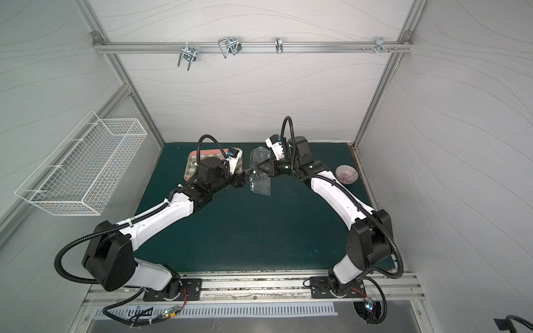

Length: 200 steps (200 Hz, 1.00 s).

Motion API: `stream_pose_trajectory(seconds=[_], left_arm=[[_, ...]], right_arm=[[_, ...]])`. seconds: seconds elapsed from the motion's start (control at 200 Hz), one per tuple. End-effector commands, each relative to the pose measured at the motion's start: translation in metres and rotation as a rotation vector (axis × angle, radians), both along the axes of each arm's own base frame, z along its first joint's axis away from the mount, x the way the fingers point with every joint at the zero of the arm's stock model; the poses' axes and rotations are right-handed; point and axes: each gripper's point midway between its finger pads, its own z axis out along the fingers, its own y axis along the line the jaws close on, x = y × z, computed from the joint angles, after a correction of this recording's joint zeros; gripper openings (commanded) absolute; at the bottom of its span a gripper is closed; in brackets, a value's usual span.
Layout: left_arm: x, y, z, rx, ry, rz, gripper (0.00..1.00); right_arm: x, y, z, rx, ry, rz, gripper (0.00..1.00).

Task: Open the ruler set and take out the ruler
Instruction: Open the ruler set bag.

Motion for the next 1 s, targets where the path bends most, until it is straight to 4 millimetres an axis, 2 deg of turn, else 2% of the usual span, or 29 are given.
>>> stream_pose_trajectory(seconds=[0.0, 0.085, 0.335, 0.675, 0.795, 0.995], left_arm=[[0.000, -0.002, 0.027, -0.134, -0.037, -0.060, 0.72], [-0.004, -0.004, 0.030, -0.167, -0.033, -0.113, 0.69], [-0.022, -0.017, 0.034, -0.212, -0.022, -0.269, 0.68], [-0.030, 0.001, 0.039, -0.207, -0.083, -0.206, 0.77], [-0.034, -0.008, 0.040, -0.196, -0.069, -0.248, 0.80], [-0.039, -0.034, 0.030, -0.130, -0.040, -0.306, 0.85]], right_arm=[[-0.014, 0.002, 0.021, 0.040, -0.055, 0.056, 0.00], [-0.016, 0.003, 0.022, 0.047, -0.056, 0.068, 0.00], [-0.017, 0.003, 0.021, 0.046, -0.051, 0.069, 0.00], [0.000, -0.006, 0.010, 0.003, -0.046, -0.010, 0.00], [0.001, -0.004, 0.010, 0.000, -0.042, -0.009, 0.00], [0.001, -0.003, 0.008, -0.018, -0.047, -0.014, 0.00]])
